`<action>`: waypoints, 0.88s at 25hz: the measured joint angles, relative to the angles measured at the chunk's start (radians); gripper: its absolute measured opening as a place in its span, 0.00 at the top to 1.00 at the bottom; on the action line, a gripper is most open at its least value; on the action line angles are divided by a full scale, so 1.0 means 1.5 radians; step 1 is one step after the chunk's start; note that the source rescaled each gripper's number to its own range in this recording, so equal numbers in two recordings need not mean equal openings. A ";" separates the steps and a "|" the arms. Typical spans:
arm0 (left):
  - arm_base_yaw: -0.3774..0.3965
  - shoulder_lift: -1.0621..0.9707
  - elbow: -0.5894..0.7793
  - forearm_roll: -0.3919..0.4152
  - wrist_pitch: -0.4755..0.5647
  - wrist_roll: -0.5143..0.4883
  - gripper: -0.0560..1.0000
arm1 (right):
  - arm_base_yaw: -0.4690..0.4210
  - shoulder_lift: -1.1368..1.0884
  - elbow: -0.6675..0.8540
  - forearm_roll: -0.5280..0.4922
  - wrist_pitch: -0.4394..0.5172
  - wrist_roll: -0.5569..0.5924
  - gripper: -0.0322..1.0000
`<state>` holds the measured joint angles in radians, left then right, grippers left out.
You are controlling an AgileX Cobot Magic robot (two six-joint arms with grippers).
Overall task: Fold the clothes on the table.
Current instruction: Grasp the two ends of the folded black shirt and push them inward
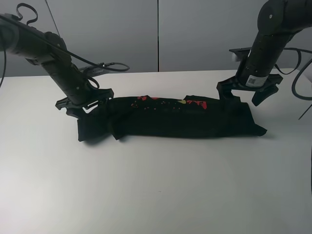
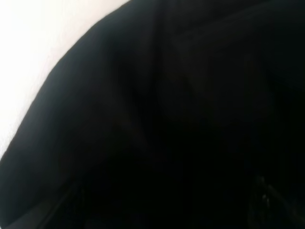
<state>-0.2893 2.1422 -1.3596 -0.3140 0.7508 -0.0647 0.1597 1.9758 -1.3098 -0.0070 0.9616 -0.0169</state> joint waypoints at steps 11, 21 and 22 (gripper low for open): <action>0.000 0.004 -0.001 0.110 0.014 -0.072 0.09 | 0.000 0.000 0.000 0.029 0.000 -0.015 0.01; 0.000 0.018 -0.016 0.133 0.023 -0.095 0.09 | 0.000 0.000 0.000 0.051 0.000 -0.041 0.01; 0.000 0.018 -0.019 0.138 0.026 -0.096 0.09 | 0.000 0.000 0.000 0.051 -0.001 -0.047 0.01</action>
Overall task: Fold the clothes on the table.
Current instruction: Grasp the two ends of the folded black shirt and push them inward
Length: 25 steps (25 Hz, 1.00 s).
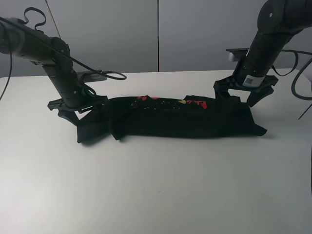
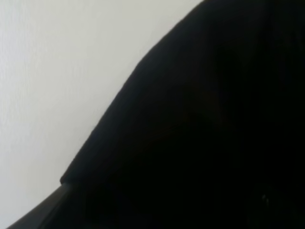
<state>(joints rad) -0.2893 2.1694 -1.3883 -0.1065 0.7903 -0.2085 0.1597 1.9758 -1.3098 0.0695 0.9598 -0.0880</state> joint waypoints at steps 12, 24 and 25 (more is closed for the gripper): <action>0.000 0.011 -0.021 0.038 0.025 -0.015 0.09 | 0.000 -0.003 0.000 0.000 0.035 0.000 0.01; 0.000 0.024 -0.027 0.043 0.041 -0.016 0.09 | 0.000 -0.004 -0.038 -0.022 0.026 0.005 0.01; 0.000 0.024 -0.027 0.043 0.041 -0.016 0.09 | 0.000 -0.004 -0.041 -0.024 0.026 0.006 0.01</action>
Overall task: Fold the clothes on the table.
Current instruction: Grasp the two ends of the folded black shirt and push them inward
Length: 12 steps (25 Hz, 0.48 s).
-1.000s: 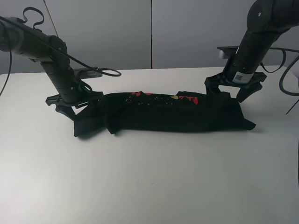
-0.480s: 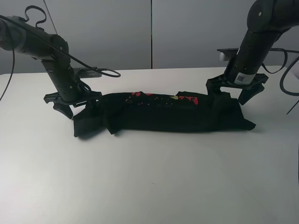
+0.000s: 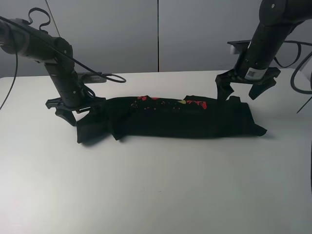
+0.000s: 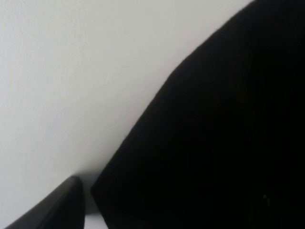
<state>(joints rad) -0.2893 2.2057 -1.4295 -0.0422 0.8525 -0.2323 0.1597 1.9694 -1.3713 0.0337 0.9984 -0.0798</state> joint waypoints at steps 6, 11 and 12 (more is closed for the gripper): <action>0.000 0.000 0.000 0.001 0.000 0.000 0.09 | -0.022 0.000 -0.002 -0.011 -0.002 0.010 0.01; 0.000 0.000 0.000 0.001 0.000 0.000 0.09 | -0.073 0.022 -0.005 0.029 0.002 0.000 0.01; 0.000 0.000 0.000 0.001 0.000 0.000 0.09 | -0.075 0.030 -0.005 0.032 0.003 -0.004 0.01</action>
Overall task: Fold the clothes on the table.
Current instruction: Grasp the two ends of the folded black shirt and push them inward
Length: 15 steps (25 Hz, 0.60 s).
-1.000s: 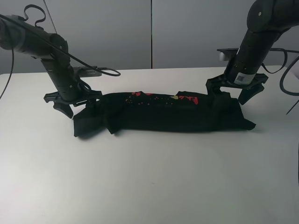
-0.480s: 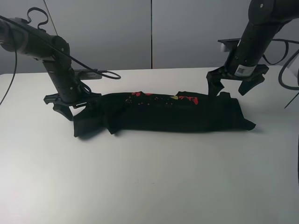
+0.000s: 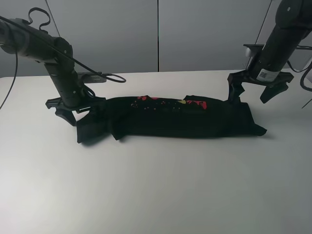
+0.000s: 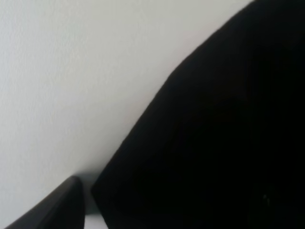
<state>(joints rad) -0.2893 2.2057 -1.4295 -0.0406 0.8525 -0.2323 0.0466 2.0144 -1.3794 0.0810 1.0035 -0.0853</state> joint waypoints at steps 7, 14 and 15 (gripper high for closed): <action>0.000 0.000 0.000 0.000 -0.002 0.009 0.09 | -0.001 0.041 0.000 0.014 0.004 -0.006 0.01; 0.000 0.000 0.000 0.000 -0.004 0.018 0.09 | 0.026 0.061 0.000 0.013 -0.032 -0.006 0.01; 0.000 0.000 0.000 0.000 -0.004 0.018 0.09 | 0.031 0.062 0.000 0.005 -0.039 -0.001 0.01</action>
<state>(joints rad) -0.2893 2.2057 -1.4295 -0.0406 0.8469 -0.2050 0.0930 2.1080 -1.3794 0.0884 0.9449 -0.0869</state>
